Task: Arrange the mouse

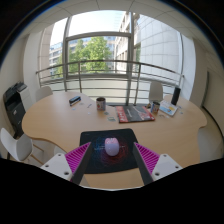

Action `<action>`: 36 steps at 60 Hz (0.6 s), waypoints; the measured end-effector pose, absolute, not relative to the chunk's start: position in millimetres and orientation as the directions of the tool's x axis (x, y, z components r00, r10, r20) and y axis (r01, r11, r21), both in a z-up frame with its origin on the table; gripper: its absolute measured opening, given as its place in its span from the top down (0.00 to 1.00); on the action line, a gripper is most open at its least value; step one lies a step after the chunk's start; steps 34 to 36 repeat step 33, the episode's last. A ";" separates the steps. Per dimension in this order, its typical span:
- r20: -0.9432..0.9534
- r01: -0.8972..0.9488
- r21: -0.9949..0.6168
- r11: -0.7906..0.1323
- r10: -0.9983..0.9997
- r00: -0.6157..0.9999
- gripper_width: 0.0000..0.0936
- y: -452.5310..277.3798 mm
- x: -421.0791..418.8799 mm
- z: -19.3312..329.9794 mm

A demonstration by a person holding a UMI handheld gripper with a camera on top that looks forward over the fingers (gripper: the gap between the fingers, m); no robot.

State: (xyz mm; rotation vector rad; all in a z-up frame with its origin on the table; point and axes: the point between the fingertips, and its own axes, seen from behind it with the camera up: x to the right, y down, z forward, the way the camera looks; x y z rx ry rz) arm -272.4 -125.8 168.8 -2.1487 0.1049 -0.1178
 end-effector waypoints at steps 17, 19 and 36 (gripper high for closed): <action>0.044 -0.026 -0.837 -0.546 -0.114 0.993 0.10 -231.9 -286.8 183.2; 0.044 -0.026 -0.833 -0.553 -0.113 0.993 0.10 -241.1 -286.5 182.3; 0.050 -0.011 -0.833 -0.553 -0.095 0.994 0.10 -271.0 -294.0 184.9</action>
